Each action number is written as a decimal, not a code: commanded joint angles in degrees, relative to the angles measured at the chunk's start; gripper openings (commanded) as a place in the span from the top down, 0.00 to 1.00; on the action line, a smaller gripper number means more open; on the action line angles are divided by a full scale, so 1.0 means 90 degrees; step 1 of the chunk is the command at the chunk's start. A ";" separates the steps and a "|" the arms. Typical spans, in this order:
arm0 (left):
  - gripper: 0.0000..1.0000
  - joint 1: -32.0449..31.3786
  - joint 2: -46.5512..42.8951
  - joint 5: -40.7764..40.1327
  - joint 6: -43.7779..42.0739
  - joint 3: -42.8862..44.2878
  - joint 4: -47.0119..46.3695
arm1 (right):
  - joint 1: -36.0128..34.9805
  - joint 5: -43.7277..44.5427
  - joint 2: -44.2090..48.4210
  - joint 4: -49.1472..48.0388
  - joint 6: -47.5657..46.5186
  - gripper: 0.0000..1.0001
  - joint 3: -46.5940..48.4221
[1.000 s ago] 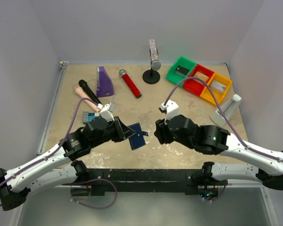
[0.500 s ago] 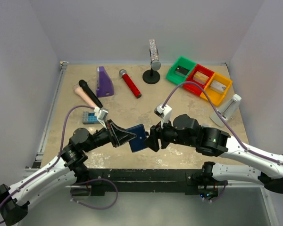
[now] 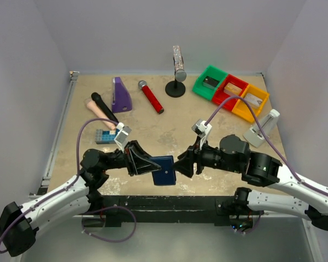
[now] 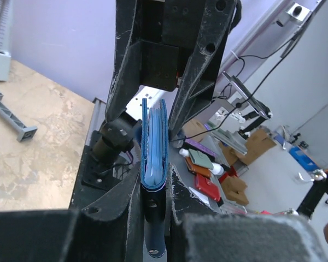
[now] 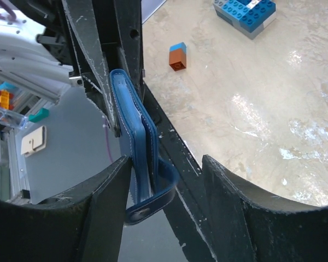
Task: Take the credit cards out of the card holder
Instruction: Open the card holder.
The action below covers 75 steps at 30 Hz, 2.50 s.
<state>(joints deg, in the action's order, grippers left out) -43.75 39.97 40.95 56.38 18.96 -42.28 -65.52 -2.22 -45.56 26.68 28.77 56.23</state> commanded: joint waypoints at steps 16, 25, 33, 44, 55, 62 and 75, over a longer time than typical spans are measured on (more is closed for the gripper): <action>1.00 0.0163 0.0764 0.1036 0.1147 -0.0066 -0.3095 | 0.0268 -0.0593 0.0619 -0.0767 0.0397 0.40 -0.0368; 1.00 0.0163 0.0833 0.1036 0.1206 -0.0105 -0.3202 | 0.0268 -0.0837 0.0570 -0.0952 0.0484 0.39 -0.0427; 1.00 0.0163 0.0891 0.1056 0.1206 -0.0066 -0.3134 | 0.0268 -0.0974 0.0658 -0.1313 0.0641 0.35 -0.0564; 1.00 0.0163 0.0843 0.1036 0.1119 -0.0075 -0.2978 | 0.0268 -0.0798 0.0902 -0.1353 0.0641 0.34 -0.0652; 1.00 0.0163 0.0852 0.1007 0.1118 -0.0027 -0.2909 | 0.0268 -0.0974 0.0561 -0.1294 0.0641 0.34 -0.0496; 1.00 0.0163 0.0833 0.0968 0.1148 0.0022 -0.2890 | 0.0278 -0.1179 0.0336 -0.1314 0.0641 0.34 -0.0447; 1.00 0.0163 0.1233 0.0987 0.1264 0.0207 -0.3260 | 0.0248 -0.2322 -0.0220 -0.1802 0.0797 0.36 -0.0271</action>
<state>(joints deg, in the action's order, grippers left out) -42.39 49.01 52.60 67.13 18.02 -66.94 -62.83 -17.63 -45.65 14.33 34.98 50.68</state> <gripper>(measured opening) 0.181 0.649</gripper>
